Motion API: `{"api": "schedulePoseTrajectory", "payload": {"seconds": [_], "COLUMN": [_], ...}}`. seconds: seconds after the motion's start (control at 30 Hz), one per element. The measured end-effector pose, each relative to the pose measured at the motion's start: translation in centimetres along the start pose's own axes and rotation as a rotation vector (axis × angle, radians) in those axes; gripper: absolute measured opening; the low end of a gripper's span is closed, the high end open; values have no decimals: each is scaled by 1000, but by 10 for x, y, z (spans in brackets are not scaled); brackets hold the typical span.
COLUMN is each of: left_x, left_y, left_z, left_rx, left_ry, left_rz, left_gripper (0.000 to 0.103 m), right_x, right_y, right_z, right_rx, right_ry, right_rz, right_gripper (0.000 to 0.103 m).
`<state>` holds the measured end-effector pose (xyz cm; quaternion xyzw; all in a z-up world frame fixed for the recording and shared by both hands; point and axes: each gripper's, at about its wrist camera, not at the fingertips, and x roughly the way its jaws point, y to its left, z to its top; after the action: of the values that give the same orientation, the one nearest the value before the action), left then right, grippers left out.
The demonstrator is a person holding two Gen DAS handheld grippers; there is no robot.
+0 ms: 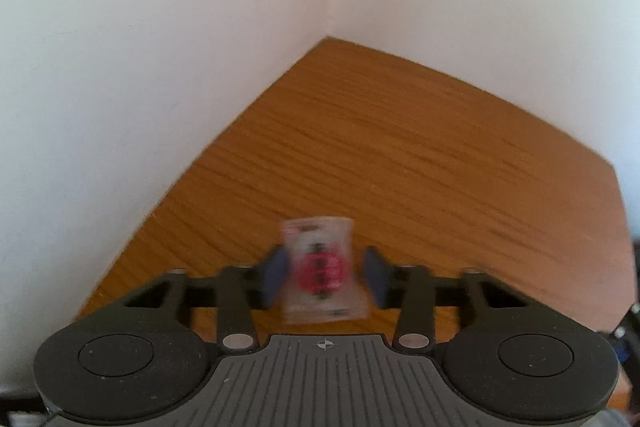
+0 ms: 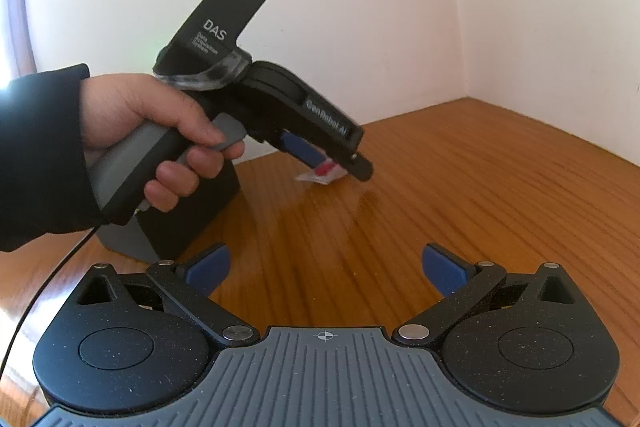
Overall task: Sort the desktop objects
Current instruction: 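Reach the left gripper to the red-printed candy packet and close on it, then carry the candy packet with the left gripper into the black box and open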
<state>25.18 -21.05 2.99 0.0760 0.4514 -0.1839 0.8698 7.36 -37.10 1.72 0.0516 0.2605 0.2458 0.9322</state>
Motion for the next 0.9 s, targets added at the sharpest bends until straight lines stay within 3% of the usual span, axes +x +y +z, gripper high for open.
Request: {"api": "schedulePoseTrajectory", "payload": {"seconds": [0.2,0.4,0.9], "left_x": [-18,-65,-184], "left_y": [3,11,42], "left_z": [-6,-23,-101], "left_rx": [9,15,19], "left_ry": [-59,-112,-212], "left_rz": [-7,-20,-35], "left_gripper": [33,33,33], "right_x": [1,2,2], "right_y": [-1,-2,5], "right_z": [-1,0,-4], "right_rx": [-5,-8,-46], "right_ry": [2,2,2], "right_rz": [-15,-24,-56], "right_gripper": [101,101,101]}}
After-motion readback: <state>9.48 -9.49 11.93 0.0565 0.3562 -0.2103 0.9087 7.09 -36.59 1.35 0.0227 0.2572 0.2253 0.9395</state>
